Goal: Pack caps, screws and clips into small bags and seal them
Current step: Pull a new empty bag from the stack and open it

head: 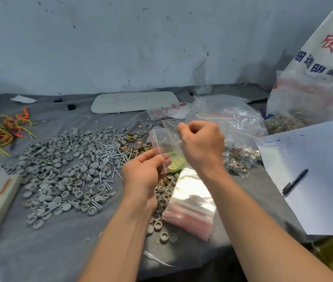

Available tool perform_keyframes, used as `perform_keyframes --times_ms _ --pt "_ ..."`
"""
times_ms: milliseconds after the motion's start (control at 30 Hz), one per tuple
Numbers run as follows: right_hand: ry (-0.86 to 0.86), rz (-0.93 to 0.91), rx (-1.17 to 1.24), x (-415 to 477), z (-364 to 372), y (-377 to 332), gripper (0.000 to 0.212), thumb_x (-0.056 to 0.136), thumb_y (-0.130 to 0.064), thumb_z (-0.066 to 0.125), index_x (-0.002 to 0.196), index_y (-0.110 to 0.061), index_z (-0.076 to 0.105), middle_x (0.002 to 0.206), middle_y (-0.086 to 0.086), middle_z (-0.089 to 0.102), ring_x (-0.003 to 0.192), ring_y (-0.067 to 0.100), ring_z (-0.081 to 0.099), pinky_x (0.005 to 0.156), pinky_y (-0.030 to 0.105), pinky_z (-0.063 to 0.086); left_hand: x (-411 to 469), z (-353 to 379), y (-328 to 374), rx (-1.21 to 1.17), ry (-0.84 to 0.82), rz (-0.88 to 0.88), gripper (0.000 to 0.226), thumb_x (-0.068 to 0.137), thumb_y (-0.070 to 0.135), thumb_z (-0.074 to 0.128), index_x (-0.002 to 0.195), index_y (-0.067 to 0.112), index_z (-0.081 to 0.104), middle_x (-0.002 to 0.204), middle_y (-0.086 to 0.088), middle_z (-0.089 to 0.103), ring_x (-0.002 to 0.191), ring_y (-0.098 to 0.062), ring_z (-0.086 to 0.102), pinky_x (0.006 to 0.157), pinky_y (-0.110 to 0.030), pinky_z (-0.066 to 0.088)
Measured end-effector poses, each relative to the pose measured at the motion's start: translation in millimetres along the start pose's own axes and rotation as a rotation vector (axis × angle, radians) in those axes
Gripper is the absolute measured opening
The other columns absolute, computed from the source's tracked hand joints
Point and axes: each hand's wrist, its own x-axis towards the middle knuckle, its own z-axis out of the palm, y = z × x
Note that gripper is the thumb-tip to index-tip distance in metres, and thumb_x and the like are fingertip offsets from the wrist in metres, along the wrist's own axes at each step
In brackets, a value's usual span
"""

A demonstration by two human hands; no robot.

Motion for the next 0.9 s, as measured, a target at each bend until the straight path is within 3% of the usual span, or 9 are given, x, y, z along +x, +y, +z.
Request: perform_keyframes --times_ms 100,233,300,400,500,633,733,833,900 --pt "-0.217 -0.033 0.059 -15 17 -2 0.037 0.09 -0.032 0.069 0.06 -0.01 0.067 0.054 0.005 0.06 0.049 0.011 0.047 0.054 0.037 0.047 0 -8 1 -0.015 -0.06 -0.043 0.013 0.091 -0.005 0.069 0.097 0.003 0.077 0.077 -0.011 0.078 0.059 -0.012 0.07 0.053 -0.02 0.055" --pt "-0.298 0.093 0.238 -32 30 1 0.032 0.09 -0.031 0.067 0.064 -0.013 0.071 0.055 0.003 0.065 0.053 0.013 0.055 0.06 0.042 0.053 -2 -18 1 0.206 0.037 0.082 0.005 0.084 -0.002 0.079 0.089 0.0 0.079 0.063 -0.011 0.071 0.05 -0.013 0.061 0.044 -0.018 0.045" --pt "-0.284 0.129 0.271 -40 33 3 0.031 0.091 -0.034 0.065 0.065 -0.017 0.073 0.057 0.003 0.068 0.057 0.021 0.06 0.065 0.048 0.056 -4 -23 7 0.347 0.098 0.134 0.005 0.079 0.006 0.085 0.082 0.006 0.081 0.059 -0.008 0.071 0.045 -0.012 0.06 0.044 -0.02 0.043" --pt "-0.273 0.144 0.321 -44 34 2 0.036 0.09 -0.041 0.064 0.063 -0.019 0.072 0.058 0.001 0.068 0.057 0.02 0.06 0.066 0.05 0.056 -12 -32 22 0.67 0.191 0.268 0.015 0.073 0.036 0.091 0.066 0.028 0.08 0.054 0.006 0.07 0.049 -0.009 0.064 0.054 -0.027 0.047" --pt "-0.43 0.21 0.558 -43 34 -3 0.043 0.096 -0.04 0.066 0.061 -0.015 0.07 0.063 0.01 0.067 0.053 0.02 0.058 0.056 0.039 0.052 -20 -36 48 0.949 0.285 0.349 0.027 0.065 0.055 0.089 0.057 0.033 0.076 0.053 0.013 0.068 0.058 -0.008 0.067 0.054 -0.024 0.047" --pt "-0.552 0.175 0.643 -46 35 -6 0.027 0.096 -0.017 0.069 0.073 -0.003 0.07 0.063 0.012 0.065 0.049 0.019 0.057 0.047 0.024 0.045 -20 -27 76 1.286 0.295 0.37 0.012 0.066 0.041 0.084 0.063 0.033 0.076 0.07 0.007 0.074 0.075 -0.016 0.071 0.062 -0.025 0.054" --pt "-0.581 0.167 0.602 -50 39 -7 0.028 0.09 -0.006 0.067 0.063 -0.01 0.071 0.056 0.006 0.062 0.048 0.015 0.055 0.046 0.023 0.045 -20 -36 65 1.282 0.227 0.315 0.024 0.063 0.034 0.088 0.052 0.029 0.068 0.058 0.012 0.068 0.065 -0.011 0.067 0.056 -0.022 0.045" --pt "-0.647 0.148 0.527 -56 45 -7 0.024 0.088 -0.004 0.064 0.065 -0.002 0.068 0.054 0.008 0.06 0.046 0.015 0.053 0.045 0.024 0.043 -16 -55 50 1.141 0.101 0.296 0.028 0.059 0.028 0.091 0.046 0.03 0.067 0.045 0.017 0.061 0.043 0.001 0.057 0.041 -0.016 0.037" --pt "-0.674 0.166 0.532 -56 49 -7 0.024 0.09 -0.002 0.063 0.067 0.001 0.068 0.054 0.011 0.061 0.045 0.016 0.055 0.045 0.025 0.043 -13 -62 48 1.055 0.022 0.302 0.028 0.059 0.025 0.091 0.047 0.037 0.068 0.047 0.014 0.063 0.039 0.002 0.053 0.041 -0.016 0.038"
